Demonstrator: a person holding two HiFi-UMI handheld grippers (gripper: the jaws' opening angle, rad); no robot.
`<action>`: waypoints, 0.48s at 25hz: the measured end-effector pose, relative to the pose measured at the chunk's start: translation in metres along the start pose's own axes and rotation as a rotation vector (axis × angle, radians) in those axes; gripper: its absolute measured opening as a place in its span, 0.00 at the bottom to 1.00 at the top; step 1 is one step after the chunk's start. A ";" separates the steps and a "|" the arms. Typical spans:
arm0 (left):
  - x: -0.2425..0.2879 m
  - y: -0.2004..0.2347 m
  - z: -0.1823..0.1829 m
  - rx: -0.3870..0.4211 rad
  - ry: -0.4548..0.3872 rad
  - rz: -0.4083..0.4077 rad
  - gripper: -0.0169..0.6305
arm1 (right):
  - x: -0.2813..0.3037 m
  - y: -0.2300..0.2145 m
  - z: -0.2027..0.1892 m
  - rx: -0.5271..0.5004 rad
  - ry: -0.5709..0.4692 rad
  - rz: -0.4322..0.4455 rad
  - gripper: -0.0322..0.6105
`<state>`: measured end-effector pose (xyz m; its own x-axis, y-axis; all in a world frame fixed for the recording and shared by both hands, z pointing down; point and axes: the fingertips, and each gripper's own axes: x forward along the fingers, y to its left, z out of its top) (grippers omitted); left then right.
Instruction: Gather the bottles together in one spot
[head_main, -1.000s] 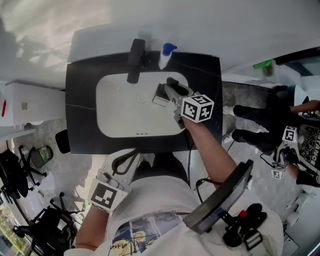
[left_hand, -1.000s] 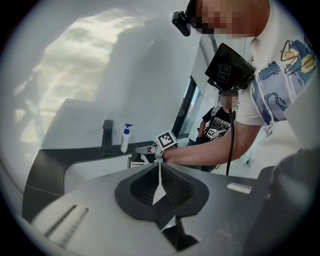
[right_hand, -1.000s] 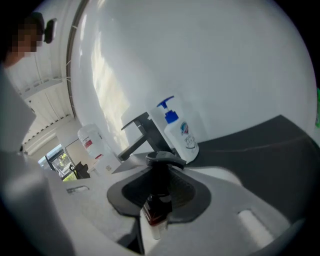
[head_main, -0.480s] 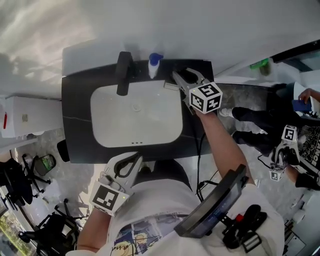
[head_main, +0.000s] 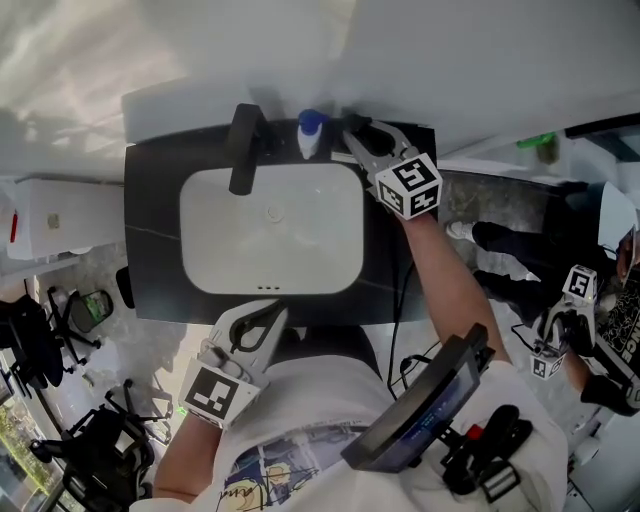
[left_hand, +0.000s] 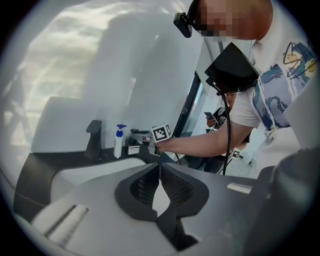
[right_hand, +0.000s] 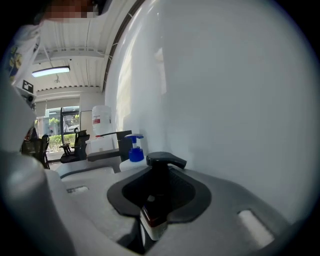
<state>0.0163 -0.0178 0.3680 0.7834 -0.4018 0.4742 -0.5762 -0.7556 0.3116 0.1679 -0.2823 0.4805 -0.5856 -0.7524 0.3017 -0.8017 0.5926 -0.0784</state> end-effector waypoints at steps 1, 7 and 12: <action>-0.001 0.001 -0.002 -0.007 0.013 0.014 0.05 | 0.003 0.003 -0.002 -0.008 -0.002 0.004 0.17; 0.009 -0.001 -0.001 -0.015 0.023 0.035 0.05 | 0.003 0.008 -0.002 -0.073 -0.044 0.041 0.17; 0.014 -0.006 0.003 0.000 0.030 0.031 0.05 | -0.003 0.012 -0.007 -0.124 -0.068 0.053 0.18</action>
<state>0.0311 -0.0200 0.3702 0.7577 -0.4096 0.5080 -0.6003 -0.7429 0.2963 0.1611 -0.2713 0.4859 -0.6367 -0.7345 0.2349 -0.7511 0.6596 0.0264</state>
